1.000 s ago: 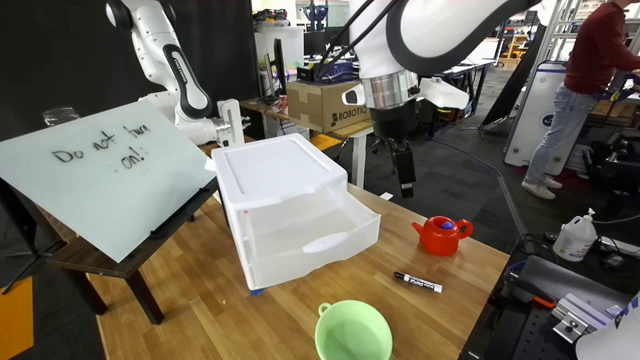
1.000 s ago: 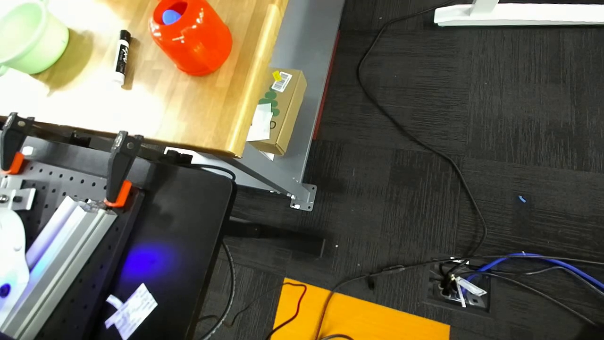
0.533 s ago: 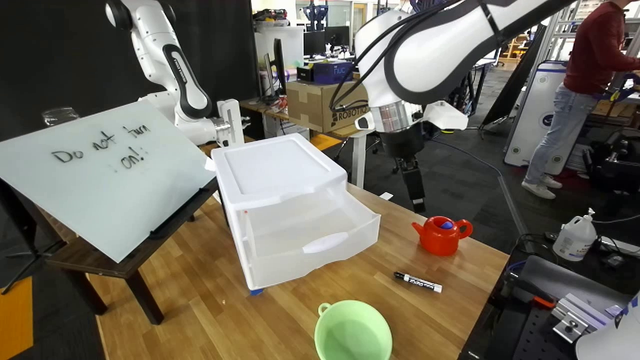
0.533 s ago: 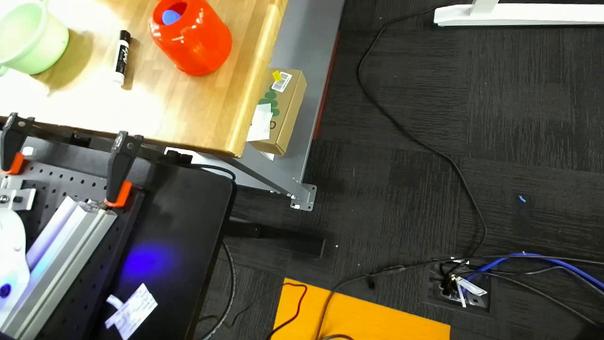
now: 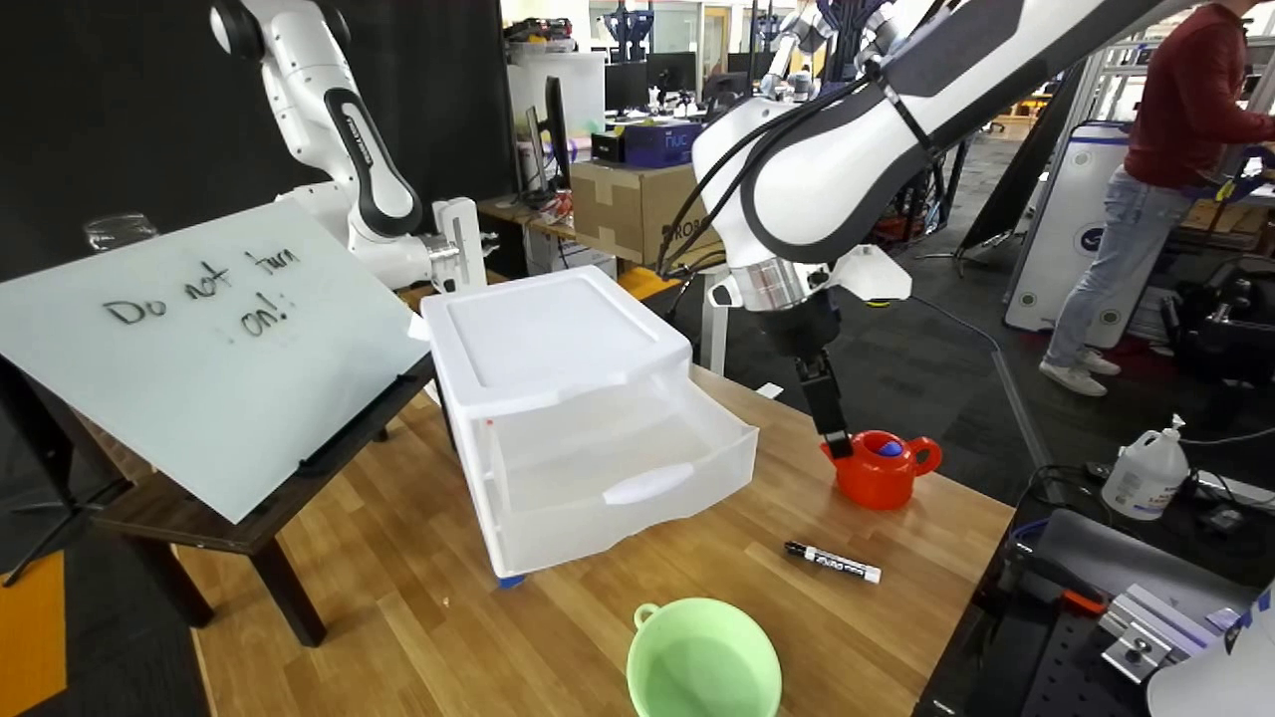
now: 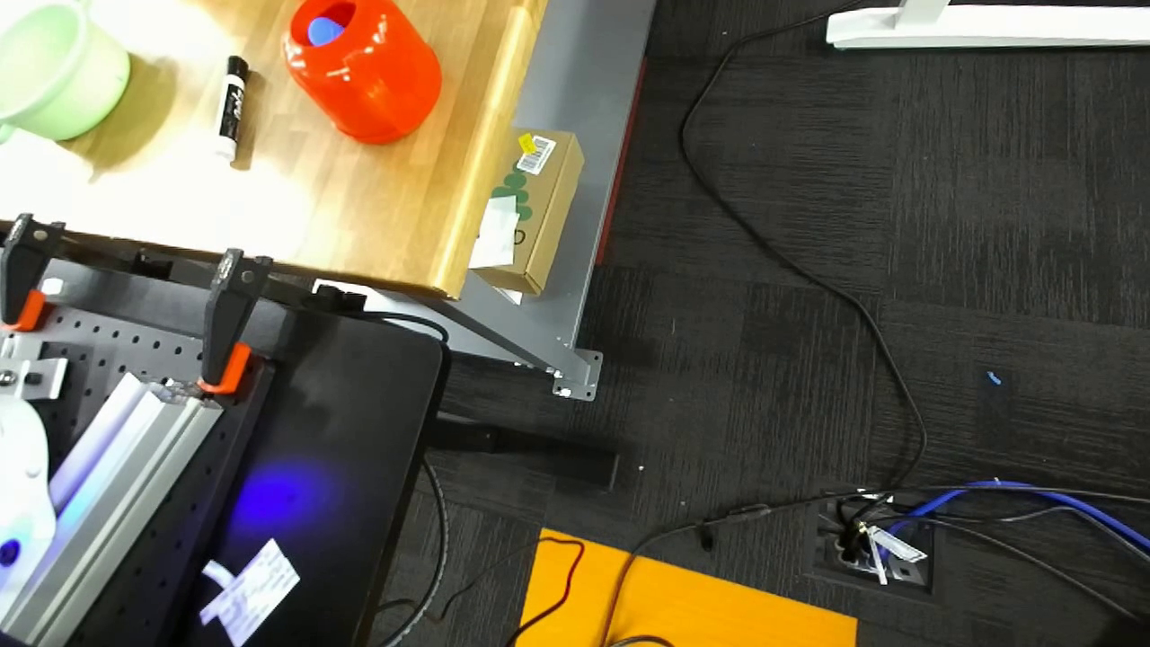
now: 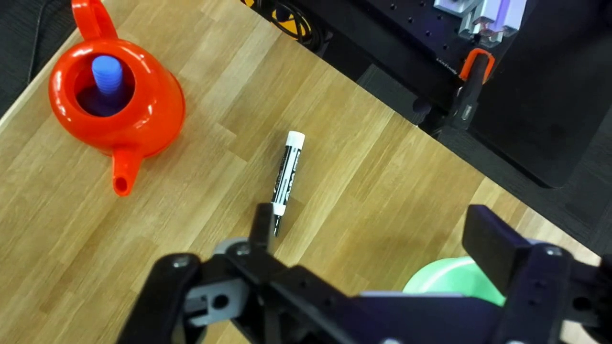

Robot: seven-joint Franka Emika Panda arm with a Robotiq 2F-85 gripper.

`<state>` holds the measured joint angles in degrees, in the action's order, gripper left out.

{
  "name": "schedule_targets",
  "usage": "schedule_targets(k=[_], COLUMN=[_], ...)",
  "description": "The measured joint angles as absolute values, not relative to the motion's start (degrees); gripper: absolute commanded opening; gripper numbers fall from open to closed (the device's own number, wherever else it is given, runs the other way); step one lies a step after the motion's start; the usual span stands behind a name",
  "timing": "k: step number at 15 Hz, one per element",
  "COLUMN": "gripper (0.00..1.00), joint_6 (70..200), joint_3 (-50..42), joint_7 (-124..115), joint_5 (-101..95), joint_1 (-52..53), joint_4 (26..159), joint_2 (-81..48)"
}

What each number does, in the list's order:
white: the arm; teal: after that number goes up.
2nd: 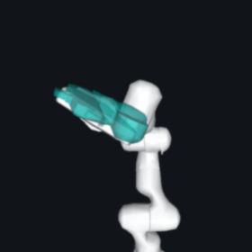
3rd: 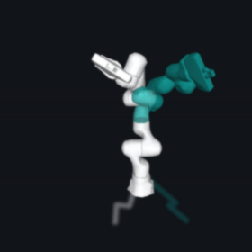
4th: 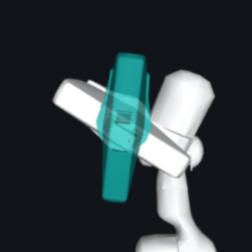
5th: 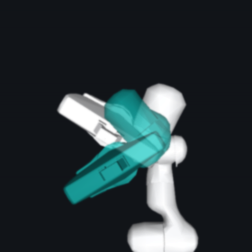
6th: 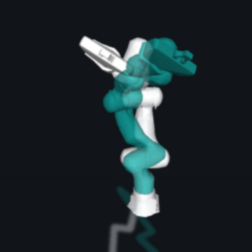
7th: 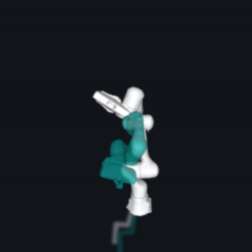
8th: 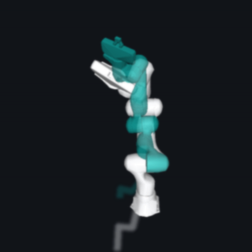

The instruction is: Pick the marker and put it in the plastic drawer on the table

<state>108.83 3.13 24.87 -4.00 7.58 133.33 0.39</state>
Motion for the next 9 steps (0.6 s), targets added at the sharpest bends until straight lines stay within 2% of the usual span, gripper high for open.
schedule_targets(k=[9], gripper=[1.0], joint_6=[108.78], joint_3=[3.22], joint_7=[24.87], joint_5=[-3.99], joint_1=[7.58], joint_4=[132.83], joint_2=[0.39])
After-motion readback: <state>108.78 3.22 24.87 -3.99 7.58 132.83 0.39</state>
